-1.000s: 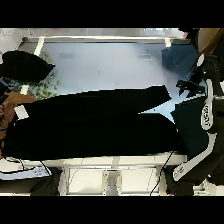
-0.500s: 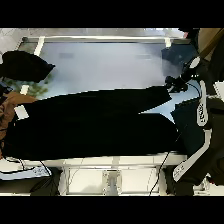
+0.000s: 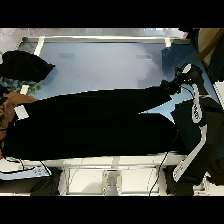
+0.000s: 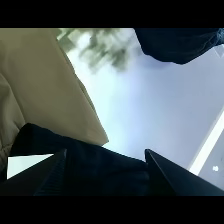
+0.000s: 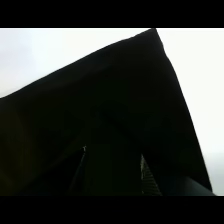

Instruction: Fold the clothes and pants, and hang the long-sleeved shirts on hangers.

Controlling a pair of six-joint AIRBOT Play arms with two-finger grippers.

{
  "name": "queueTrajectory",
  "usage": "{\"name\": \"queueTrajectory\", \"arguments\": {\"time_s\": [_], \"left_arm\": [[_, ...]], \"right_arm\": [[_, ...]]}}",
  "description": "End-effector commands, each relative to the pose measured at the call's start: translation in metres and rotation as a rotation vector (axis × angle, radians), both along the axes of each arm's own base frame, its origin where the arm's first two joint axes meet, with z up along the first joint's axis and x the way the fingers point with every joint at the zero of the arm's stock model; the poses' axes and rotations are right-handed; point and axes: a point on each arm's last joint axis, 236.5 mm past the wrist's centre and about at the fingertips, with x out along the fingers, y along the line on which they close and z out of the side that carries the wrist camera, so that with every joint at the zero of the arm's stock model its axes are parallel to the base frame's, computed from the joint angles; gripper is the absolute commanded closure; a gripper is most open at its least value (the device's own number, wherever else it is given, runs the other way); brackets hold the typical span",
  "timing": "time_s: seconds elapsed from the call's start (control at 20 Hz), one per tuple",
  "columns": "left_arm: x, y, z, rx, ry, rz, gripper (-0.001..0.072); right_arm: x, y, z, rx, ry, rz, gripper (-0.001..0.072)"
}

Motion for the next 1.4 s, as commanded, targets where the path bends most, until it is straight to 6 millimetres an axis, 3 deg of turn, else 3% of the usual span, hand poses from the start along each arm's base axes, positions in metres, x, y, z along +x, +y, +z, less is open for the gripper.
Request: {"name": "queueTrajectory", "arguments": {"time_s": [0.0, 0.2, 0.4, 0.55, 0.7, 0.75, 0.8, 0.85, 0.95, 1.05, 1.2, 1.35], "left_arm": [[-0.001, -0.001, -0.001, -0.007, 0.003, -0.001, 0.0141], [-0.001, -0.001, -0.001, -0.007, 0.003, -0.001, 0.0142], [-0.001, -0.001, -0.001, -0.007, 0.003, -0.001, 0.0142], [-0.001, -0.001, -0.001, -0.007, 0.004, -0.002, 0.0141], [-0.001, -0.002, -0.001, -0.009, 0.005, -0.003, 0.0142], [-0.001, -0.003, -0.001, -0.011, 0.007, -0.005, 0.0142], [-0.001, -0.003, -0.001, -0.012, 0.008, -0.006, 0.0142], [-0.001, -0.003, -0.001, -0.013, 0.008, -0.006, 0.0142], [-0.002, -0.005, -0.002, -0.017, 0.012, -0.01, 0.0142], [-0.003, -0.007, -0.003, -0.024, 0.019, -0.016, 0.0141], [-0.003, -0.007, -0.003, -0.026, 0.02, -0.018, 0.0142], [-0.004, -0.009, -0.004, -0.031, 0.025, -0.023, 0.0141]], "right_arm": [[0.006, -0.008, 0.002, -0.034, -0.027, 0.026, 0.034], [0.017, -0.018, 0.018, -0.077, -0.067, 0.032, 0.0341], [-0.006, -0.01, 0.005, -0.047, 0.031, 0.104, 0.034], [-0.023, 0.006, -0.003, 0.026, 0.095, 0.176, 0.034], [-0.023, 0.027, -0.002, 0.095, 0.085, 0.222, 0.0345], [-0.022, 0.033, 0.002, 0.123, 0.075, 0.239, 0.0468], [-0.023, 0.038, 0.008, 0.147, 0.066, 0.269, 0.0672], [-0.024, 0.04, 0.015, 0.152, 0.065, 0.283, 0.0701], [-0.025, 0.031, 0.036, 0.121, 0.05, 0.29, 0.0701], [-0.033, 0.008, 0.062, 0.044, 0.042, 0.284, 0.0701], [-0.058, -0.018, 0.102, 0.009, 0.06, 0.262, 0.0701], [-0.094, -0.026, 0.108, 0.026, 0.164, 0.257, 0.0701]]}}
